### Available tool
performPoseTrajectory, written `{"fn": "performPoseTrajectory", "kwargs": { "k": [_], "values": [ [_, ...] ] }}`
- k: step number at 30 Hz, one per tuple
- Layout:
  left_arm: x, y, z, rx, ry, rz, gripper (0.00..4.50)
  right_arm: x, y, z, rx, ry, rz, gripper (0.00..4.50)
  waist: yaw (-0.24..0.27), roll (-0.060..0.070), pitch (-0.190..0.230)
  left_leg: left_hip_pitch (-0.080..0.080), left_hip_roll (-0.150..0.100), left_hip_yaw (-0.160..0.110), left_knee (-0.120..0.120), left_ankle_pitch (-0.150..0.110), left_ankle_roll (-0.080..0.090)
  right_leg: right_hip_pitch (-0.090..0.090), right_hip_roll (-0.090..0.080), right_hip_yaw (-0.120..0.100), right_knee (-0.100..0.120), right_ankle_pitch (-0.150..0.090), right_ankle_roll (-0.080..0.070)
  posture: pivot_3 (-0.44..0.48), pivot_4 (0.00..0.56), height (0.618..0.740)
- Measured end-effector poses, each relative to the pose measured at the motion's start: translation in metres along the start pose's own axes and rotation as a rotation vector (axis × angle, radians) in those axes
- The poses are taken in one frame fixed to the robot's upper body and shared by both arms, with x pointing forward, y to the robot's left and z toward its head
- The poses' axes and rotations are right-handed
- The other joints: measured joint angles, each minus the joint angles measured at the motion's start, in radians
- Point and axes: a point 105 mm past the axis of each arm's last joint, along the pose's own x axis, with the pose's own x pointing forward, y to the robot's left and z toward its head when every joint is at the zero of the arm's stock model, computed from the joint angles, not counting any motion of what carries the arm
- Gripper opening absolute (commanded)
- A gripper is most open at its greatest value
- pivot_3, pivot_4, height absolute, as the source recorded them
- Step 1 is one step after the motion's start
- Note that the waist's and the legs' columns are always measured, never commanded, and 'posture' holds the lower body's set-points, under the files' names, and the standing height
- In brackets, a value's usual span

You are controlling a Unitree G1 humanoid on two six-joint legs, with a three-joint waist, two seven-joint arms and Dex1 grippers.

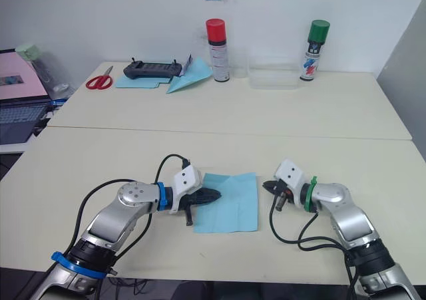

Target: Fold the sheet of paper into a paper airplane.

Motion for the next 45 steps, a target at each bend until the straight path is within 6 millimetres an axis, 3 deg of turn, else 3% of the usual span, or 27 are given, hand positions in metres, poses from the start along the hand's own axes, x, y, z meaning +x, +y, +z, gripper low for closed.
{"fn": "performPoseTrajectory", "kwargs": {
  "k": [5, 9, 17, 22, 31, 41, 45],
  "values": [
    [-0.001, 0.0, 0.0, -0.007, 0.004, 0.0, 0.0, 0.011, 0.012, 0.003, 0.036, -0.026, 0.05, 0.03, -0.002, 0.0, 0.0, 0.0, 0.0, 0.0, 0.0, 0.0, 0.0, 0.0, 0.0, 0.0, 0.0, 0.0, 0.0, 0.0, 0.15, 0.74],
    [-0.002, 0.0, 0.0, -0.012, 0.009, 0.007, 0.0, 0.018, 0.033, 0.008, 0.202, -0.07, 0.173, 0.03, -0.003, 0.0, 0.0, 0.0, 0.0, -0.001, 0.0, 0.0, 0.0, 0.0, 0.0, -0.001, 0.0, 0.0, 0.0, 0.0, 0.15, 0.74],
    [-0.003, 0.0, 0.0, -0.019, 0.023, 0.016, 0.0, 0.026, 0.046, 0.04, 0.449, -0.213, 0.292, 0.03, -0.005, 0.0, 0.0, 0.0, 0.001, -0.001, 0.0, 0.0, 0.0, 0.0, 0.0, -0.001, 0.0, 0.0, 0.0, 0.0, 0.15, 0.74],
    [-0.007, -0.001, -0.001, -0.06, 0.039, 0.019, 0.0, 0.041, 0.052, 0.049, 0.458, -0.223, 0.315, 0.03, -0.008, 0.0, 0.0, 0.0, 0.001, -0.001, -0.001, 0.0, 0.0, 0.0, 0.001, -0.001, 0.0, 0.0, 0.0, 0.0, 0.15, 0.74],
    [-0.023, 0.0, -0.008, -0.144, 0.098, 0.052, 0.0, 0.069, 0.06, 0.043, 0.36, -0.167, 0.303, 0.03, -0.023, -0.001, -0.001, 0.001, 0.002, -0.001, -0.003, 0.0, 0.0, -0.002, 0.001, -0.001, 0.0, -0.001, -0.001, 0.0, 0.15, 0.74],
    [-0.052, -0.003, -0.02, -0.244, 0.122, 0.13, 0.0, 0.086, 0.062, 0.036, 0.195, -0.088, 0.326, 0.03, -0.038, -0.005, -0.004, 0.005, 0.005, 0.0, -0.002, 0.0, 0.0, 0.0, 0.002, -0.001, 0.001, -0.003, -0.009, 0.0, 0.15, 0.74],
    [-0.069, 0.005, -0.014, -0.271, 0.099, 0.181, 0.0, 0.088, 0.061, 0.036, 0.173, -0.087, 0.333, 0.03, -0.038, -0.005, -0.004, 0.005, 0.007, 0.001, -0.002, 0.0, 0.0, 0.0, 0.004, -0.001, 0.001, -0.003, -0.009, 0.0, 0.15, 0.74]
  ]
}}
